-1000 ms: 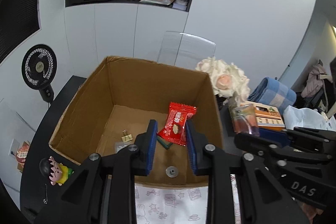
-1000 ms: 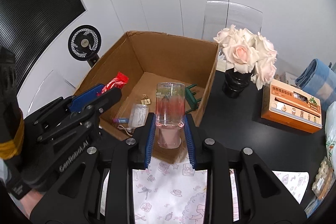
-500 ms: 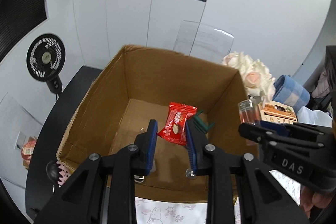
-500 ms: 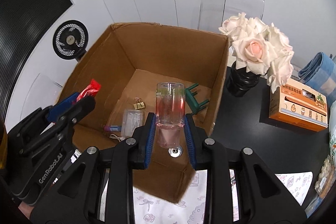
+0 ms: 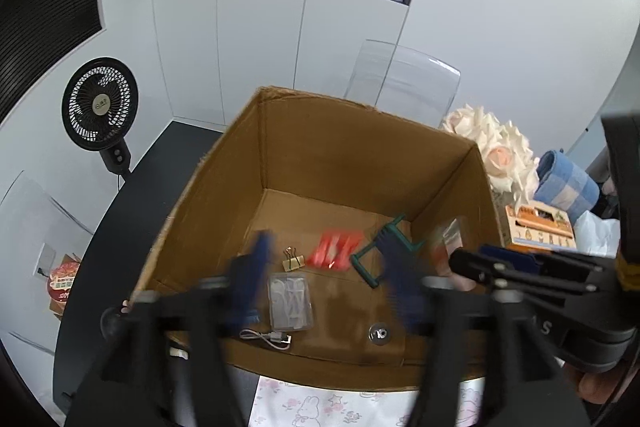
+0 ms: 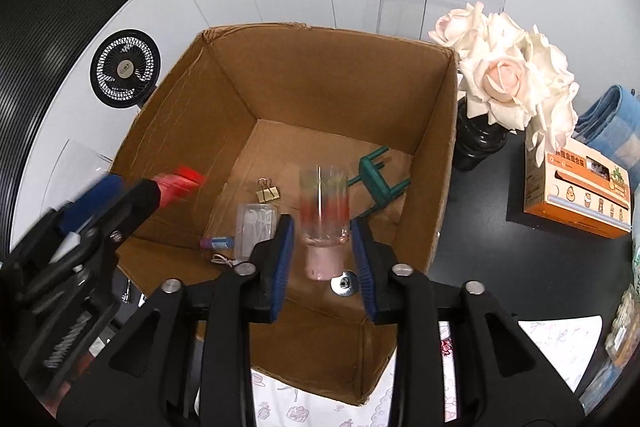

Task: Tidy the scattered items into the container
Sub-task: 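Open both grippers to drop the candy and bottle into the box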

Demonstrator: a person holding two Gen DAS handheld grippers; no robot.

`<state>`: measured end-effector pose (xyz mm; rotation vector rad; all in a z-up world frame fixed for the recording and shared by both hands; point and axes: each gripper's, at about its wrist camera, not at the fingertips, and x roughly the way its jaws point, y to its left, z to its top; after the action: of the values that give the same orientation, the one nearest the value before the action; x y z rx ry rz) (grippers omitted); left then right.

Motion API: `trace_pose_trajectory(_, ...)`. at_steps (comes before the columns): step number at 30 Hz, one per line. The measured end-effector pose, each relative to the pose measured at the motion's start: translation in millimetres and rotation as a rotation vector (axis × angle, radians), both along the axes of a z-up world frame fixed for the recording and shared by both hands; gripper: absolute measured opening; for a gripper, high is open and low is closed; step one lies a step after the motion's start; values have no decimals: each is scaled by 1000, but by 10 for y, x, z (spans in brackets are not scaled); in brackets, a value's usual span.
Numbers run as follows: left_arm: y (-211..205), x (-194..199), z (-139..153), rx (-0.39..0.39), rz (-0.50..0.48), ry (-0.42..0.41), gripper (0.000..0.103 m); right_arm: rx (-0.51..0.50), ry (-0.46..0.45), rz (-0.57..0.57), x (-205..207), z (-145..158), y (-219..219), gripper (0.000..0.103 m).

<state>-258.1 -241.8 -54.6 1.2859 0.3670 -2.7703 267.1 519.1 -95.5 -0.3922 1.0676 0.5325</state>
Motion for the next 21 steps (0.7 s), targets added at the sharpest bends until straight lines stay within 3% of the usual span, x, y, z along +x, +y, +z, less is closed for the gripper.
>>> trace_pose_trajectory(3,-87,32,48,9,19,0,88,0,-9,-1,-31,25,-25,81)
trace_pose_trajectory(7,-163,58,53,33,36,-7,90,-1,-23,1,-74,64,-55,103)
trace_pose_trajectory(12,-167,73,38,40,47,-16,102,-1,-40,4,-128,114,-93,103)
trace_pose_trajectory(21,-175,121,76,45,44,-3,102,21,-48,0,-136,166,-176,103)
